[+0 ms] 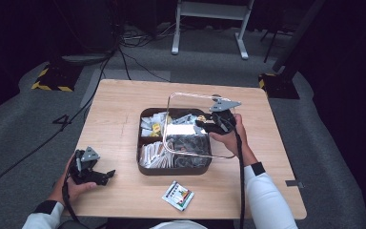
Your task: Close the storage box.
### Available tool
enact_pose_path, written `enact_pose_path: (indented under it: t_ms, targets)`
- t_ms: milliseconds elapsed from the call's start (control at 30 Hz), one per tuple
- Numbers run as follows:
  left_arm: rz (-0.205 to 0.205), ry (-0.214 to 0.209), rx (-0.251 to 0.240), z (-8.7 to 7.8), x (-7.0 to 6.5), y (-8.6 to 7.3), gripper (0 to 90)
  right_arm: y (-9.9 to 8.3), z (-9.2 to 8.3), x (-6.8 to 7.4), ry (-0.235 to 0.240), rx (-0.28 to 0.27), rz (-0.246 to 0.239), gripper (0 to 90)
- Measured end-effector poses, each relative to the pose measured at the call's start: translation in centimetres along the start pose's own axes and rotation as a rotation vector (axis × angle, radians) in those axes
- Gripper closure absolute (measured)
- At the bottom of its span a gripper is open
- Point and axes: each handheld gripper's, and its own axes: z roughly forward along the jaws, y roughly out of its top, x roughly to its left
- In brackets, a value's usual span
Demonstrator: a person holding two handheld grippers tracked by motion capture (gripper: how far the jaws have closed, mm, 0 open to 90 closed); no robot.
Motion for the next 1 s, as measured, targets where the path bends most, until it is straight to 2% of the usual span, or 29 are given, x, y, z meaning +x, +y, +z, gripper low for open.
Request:
enact_pose_path:
  t_ms: [300, 1000]
  targets:
    - [0.0, 0.0, 0.0, 0.0, 0.0, 0.0, 0.6, 0.7, 2.5, 2.1, 0.038, 0.023, -0.019, 58.9]
    - [-0.001, 0.001, 0.0, 0.0, 0.0, 0.0, 0.6, 1.2, 6.1, 4.7, 0.098, 0.061, -0.041, 58.9]
